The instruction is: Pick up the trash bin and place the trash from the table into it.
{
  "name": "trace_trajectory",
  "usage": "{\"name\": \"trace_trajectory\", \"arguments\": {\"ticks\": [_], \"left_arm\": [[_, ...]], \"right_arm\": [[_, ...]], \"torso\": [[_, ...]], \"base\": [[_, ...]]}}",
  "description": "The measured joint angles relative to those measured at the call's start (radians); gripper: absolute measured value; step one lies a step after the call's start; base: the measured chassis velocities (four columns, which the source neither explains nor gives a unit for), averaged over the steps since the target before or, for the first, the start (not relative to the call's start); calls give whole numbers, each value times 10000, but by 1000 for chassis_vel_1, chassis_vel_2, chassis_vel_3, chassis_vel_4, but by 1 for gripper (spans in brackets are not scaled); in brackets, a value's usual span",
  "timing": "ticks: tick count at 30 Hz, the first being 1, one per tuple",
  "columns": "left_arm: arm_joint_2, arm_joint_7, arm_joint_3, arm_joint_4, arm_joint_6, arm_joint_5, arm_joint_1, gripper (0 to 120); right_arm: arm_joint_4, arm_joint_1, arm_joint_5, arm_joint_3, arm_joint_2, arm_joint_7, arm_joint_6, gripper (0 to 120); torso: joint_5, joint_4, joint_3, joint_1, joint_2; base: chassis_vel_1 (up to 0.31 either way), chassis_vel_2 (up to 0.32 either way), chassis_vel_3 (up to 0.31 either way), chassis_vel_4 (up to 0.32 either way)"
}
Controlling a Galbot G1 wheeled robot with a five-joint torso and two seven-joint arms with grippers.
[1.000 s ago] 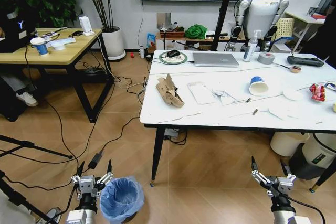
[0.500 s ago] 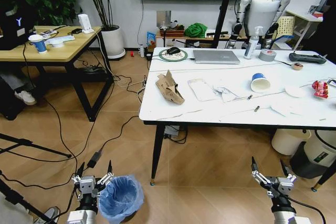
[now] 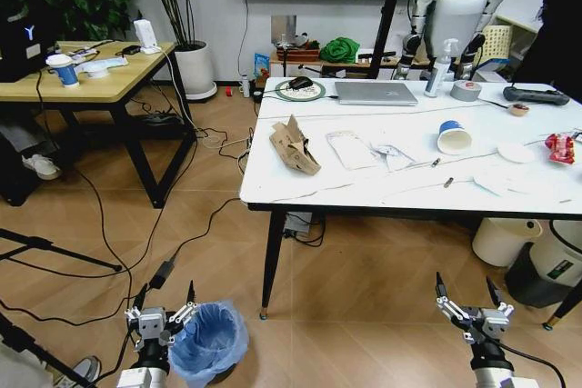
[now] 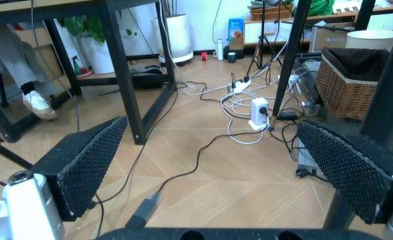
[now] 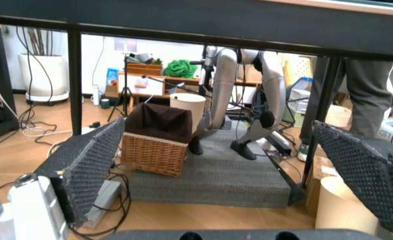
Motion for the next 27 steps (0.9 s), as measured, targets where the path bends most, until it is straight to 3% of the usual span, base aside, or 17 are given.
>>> {"name": "trace_trajectory", "arguments": {"ticks": [27], "left_arm": [[-16, -14, -24, 74, -70, -56, 247, 100]], "right_arm": [[-242, -32, -163, -12, 243, -225, 359, 100]], "torso": [[0, 0, -675, -482, -1157]], "base": [[0, 0, 0, 0]]}}
